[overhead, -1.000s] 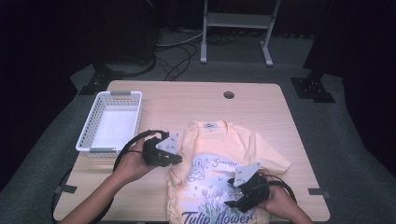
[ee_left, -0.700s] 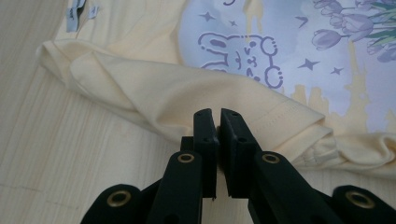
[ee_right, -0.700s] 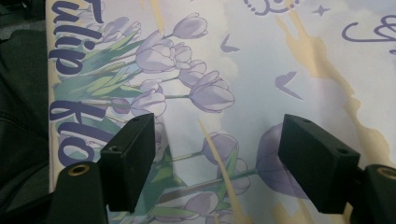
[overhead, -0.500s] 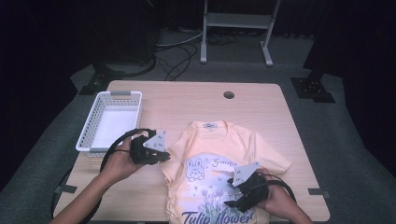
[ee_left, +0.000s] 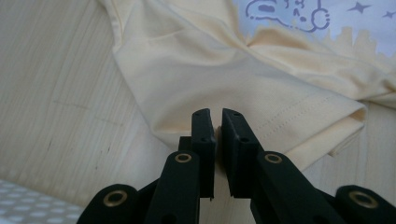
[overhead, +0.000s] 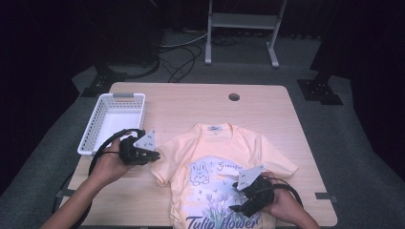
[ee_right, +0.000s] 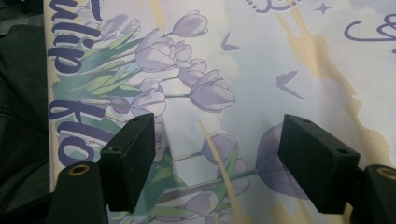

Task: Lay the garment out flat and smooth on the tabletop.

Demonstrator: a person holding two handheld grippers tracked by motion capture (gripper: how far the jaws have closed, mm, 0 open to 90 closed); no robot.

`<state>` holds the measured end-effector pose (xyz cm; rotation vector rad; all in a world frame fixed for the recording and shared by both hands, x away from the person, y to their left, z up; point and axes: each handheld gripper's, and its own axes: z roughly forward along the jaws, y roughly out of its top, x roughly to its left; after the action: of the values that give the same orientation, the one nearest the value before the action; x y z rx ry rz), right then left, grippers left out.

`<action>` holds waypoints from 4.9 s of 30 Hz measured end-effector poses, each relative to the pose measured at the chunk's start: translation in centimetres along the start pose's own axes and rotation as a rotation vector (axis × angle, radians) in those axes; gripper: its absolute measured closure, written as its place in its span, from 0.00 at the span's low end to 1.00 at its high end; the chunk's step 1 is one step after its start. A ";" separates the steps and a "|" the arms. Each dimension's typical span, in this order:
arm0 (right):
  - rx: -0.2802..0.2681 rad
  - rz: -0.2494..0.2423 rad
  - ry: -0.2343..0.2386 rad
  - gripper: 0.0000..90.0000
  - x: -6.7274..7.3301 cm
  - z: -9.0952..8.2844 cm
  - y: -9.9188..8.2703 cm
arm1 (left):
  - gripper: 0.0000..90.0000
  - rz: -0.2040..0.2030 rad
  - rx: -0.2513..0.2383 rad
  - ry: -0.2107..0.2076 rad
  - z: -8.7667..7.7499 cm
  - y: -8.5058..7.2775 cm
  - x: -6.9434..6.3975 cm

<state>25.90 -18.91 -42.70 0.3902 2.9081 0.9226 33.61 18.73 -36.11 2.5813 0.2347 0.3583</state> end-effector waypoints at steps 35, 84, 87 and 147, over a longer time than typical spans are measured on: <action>0.007 0.022 -0.026 0.23 0.0 -0.1 0.6 | 0.54 -0.125 -0.195 -0.133 1.6 1.4 -3.7; -0.025 0.084 -0.069 0.04 -2.1 -0.6 -2.3 | 0.17 -0.148 -0.064 -0.148 8.2 3.6 -8.0; -0.023 0.083 -0.068 0.04 -2.4 -0.5 -2.2 | 0.17 -0.154 -0.067 -0.152 8.3 3.6 -7.5; -0.023 0.106 -0.080 0.05 -12.6 1.3 1.0 | 0.17 -0.232 -0.076 -0.124 11.2 4.1 3.2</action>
<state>38.46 -20.64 -43.38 0.5709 2.8255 0.9301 40.41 10.71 -42.63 2.4572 0.4615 0.1198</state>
